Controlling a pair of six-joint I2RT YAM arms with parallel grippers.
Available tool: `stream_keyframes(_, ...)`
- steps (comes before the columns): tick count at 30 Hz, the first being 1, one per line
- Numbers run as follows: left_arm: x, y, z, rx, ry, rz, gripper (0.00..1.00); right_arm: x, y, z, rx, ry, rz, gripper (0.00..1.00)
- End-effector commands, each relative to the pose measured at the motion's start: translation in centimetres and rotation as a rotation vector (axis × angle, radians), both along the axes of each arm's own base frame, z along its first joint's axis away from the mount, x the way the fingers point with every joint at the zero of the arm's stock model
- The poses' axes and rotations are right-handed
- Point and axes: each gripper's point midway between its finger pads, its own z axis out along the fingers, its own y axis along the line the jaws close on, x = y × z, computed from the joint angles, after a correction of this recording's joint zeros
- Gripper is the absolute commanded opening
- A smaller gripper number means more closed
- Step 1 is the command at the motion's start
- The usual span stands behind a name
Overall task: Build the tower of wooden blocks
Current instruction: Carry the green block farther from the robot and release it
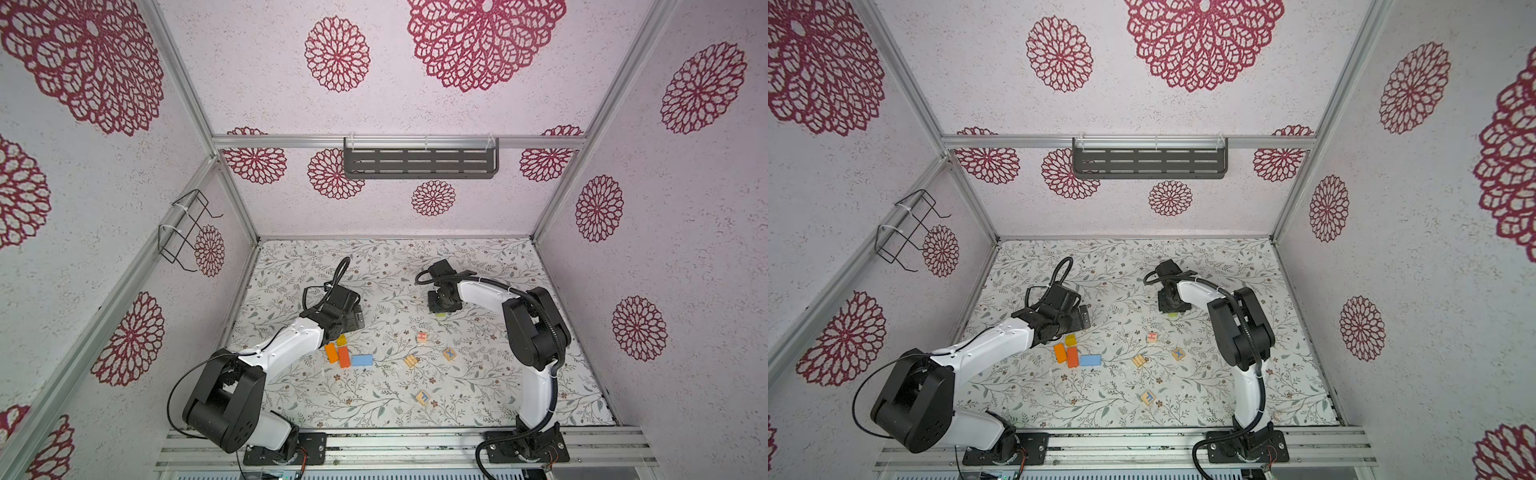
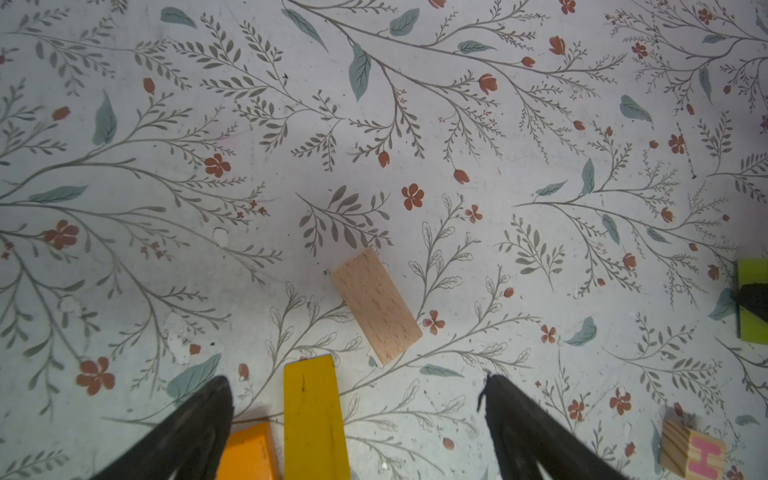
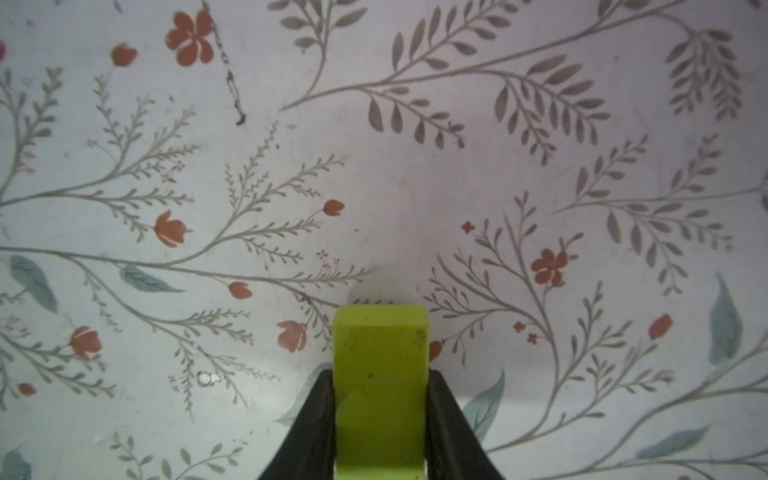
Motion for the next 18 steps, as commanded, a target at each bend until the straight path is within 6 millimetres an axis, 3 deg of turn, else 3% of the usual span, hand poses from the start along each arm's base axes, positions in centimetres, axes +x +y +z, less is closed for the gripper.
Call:
stream_keyframes(1, 0.6, -0.6, 0.3, -0.008, -0.021, -0.006, 0.97, 0.5, -0.5, 0.3, -0.009, -0.010, -0.026, 0.34)
stream_keyframes(12, 0.7, -0.8, -0.3, -0.008, -0.001, -0.008, 0.97, 0.4, -0.6, 0.4, -0.013, -0.011, -0.015, 0.50)
stream_keyframes(18, 0.8, -1.0, -0.4, -0.017, 0.012, 0.000, 0.99, 0.7, -0.7, 2.2, 0.002, -0.067, -0.012, 0.56)
